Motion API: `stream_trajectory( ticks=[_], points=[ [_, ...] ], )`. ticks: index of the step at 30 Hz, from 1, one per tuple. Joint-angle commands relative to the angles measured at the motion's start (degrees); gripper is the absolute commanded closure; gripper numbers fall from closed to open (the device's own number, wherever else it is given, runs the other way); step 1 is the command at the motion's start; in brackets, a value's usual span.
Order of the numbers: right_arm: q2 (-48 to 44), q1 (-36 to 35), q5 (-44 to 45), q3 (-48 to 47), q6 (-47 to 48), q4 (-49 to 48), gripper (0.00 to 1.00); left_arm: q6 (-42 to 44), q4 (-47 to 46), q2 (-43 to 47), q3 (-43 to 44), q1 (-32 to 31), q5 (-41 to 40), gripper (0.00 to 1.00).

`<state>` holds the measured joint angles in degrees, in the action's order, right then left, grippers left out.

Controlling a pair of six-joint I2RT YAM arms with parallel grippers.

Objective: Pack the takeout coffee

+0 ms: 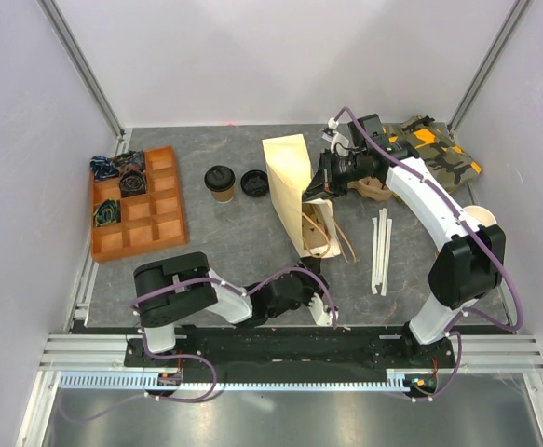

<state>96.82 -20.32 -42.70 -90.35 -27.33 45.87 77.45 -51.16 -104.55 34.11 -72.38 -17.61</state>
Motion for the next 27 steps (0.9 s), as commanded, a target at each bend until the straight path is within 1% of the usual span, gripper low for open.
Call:
stream_trajectory(
  ticks=[1,7,10,13,14,16,17,19,20,22,23,25,26,27],
  points=[
    [-1.45,-0.34,-0.19,0.52,-1.5,-0.25,1.0,2.18,-5.09,-1.09,1.93,1.36,-0.41,0.48],
    [-1.28,-0.43,-0.28,0.61,-1.76,-0.43,1.0,2.79,-5.62,-2.06,2.8,2.33,0.29,0.48],
    [-1.37,-0.6,-0.19,0.61,-1.67,-0.43,1.0,2.97,-5.88,-2.58,3.16,2.51,0.55,0.51],
    [-1.37,-0.6,-0.19,0.78,-1.76,-0.43,1.0,2.97,-5.97,-2.76,3.33,2.59,0.64,0.6],
    [-1.28,-0.6,-0.19,0.7,-1.76,-0.43,1.0,2.97,-5.97,-2.85,3.33,2.59,0.56,0.67],
    [-1.28,-0.6,-0.28,0.7,-1.85,-0.43,1.0,2.88,-5.97,-2.67,3.51,2.59,0.47,0.76],
    [-1.37,-0.6,-0.28,0.7,-1.76,-0.43,1.0,2.88,-5.8,-2.24,3.42,2.59,0.47,0.85],
    [-1.37,-0.52,-0.28,0.7,-1.67,-0.43,1.0,2.79,-5.19,-1.45,3.51,2.51,0.38,0.96],
    [-1.37,-0.6,-0.28,0.7,-1.5,-0.43,1.0,2.45,-3.88,-0.14,3.51,2.51,0.38,0.98],
    [-1.37,-0.6,-0.28,0.61,-0.36,-0.16,1.0,1.83,-2.2,1.62,3.16,2.42,0.55,0.98],
    [-1.45,-0.6,-0.37,0.35,0.43,-0.08,1.0,1.48,0.16,2.94,2.9,2.07,0.73,0.98],
    [-1.63,-0.6,-0.02,0.0,2.79,0.36,1.0,-0.01,4.03,7.76,2.37,1.8,1.43,0.98],
    [-1.63,-0.6,0.42,-0.7,3.77,0.62,1.0,-0.98,6.22,9.61,2.45,1.37,1.69,0.98],
    [-1.72,-0.6,1.03,-1.14,4.65,1.32,1.0,-2.03,11.99,13.98,2.63,1.1,1.96,0.98]
  ],
)
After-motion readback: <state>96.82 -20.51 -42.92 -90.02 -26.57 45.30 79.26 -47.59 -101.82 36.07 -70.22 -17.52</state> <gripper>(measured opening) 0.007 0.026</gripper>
